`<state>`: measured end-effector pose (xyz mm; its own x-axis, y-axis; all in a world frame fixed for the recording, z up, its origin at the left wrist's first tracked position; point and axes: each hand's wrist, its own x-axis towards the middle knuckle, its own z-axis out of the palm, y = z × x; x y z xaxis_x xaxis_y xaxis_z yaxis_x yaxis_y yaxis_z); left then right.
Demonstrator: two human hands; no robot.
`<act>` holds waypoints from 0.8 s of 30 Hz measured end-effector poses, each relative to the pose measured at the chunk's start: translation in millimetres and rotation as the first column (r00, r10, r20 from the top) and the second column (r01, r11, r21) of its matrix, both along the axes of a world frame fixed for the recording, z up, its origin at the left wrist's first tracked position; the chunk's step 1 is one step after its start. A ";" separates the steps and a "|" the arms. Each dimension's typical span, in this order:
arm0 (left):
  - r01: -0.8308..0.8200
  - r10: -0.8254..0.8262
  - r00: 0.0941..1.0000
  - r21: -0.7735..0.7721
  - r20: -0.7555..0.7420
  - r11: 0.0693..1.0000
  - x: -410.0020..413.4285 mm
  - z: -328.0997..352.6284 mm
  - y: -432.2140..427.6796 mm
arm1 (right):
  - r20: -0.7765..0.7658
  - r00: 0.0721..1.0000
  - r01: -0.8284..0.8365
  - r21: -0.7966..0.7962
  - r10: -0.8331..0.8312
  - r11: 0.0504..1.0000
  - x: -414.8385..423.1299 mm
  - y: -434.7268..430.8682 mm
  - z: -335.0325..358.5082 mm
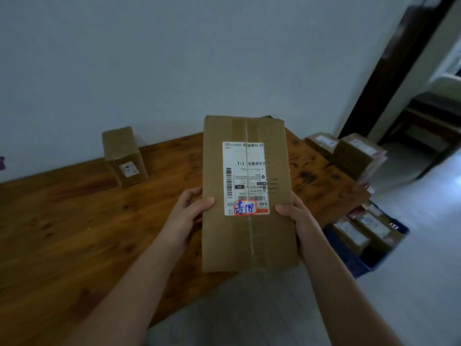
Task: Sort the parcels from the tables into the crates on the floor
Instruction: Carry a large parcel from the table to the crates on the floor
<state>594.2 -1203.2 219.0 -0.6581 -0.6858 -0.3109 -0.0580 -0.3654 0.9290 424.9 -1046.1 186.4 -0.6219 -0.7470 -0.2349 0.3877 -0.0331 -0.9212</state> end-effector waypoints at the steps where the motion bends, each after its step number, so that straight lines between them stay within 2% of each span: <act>1: 0.014 -0.014 1.000 0.002 -0.005 1.000 -14.6 -1.8 17.7 | 0.002 1.000 0.014 0.000 -0.014 1.000 -11.4 20.3 -0.1; 6: 0.106 -0.105 0.994 0.022 -0.024 0.994 -103.3 -4.6 123.7 | -0.037 0.997 0.070 -0.030 -0.071 0.997 -80.5 140.2 11.9; 11: 0.174 -0.173 0.985 0.039 -0.027 0.984 -169.3 -2.1 186.8 | -0.031 0.994 0.102 0.002 -0.102 0.995 -139.9 213.0 15.9; 16: 0.182 -0.180 0.983 0.053 -0.036 0.982 -229.4 -3.9 207.6 | -0.031 0.990 0.135 0.026 -0.134 0.991 -198.1 232.3 12.8; 21: 0.154 -0.154 0.988 0.050 -0.005 0.987 -313.5 -19.6 199.9 | -0.034 0.992 0.124 0.059 -0.122 0.991 -286.7 222.3 6.2; 24: 0.127 -0.125 0.991 0.062 -0.038 0.990 -375.5 -22.0 188.0 | -0.057 0.991 0.124 0.066 -0.120 0.990 -349.9 208.9 8.3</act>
<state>218.7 -1015.2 197.0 -0.7486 -0.5763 -0.3278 -0.0764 -0.4162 0.9061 74.9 -837.2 194.7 -0.7201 -0.6481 -0.2480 0.3358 -0.0127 -0.9419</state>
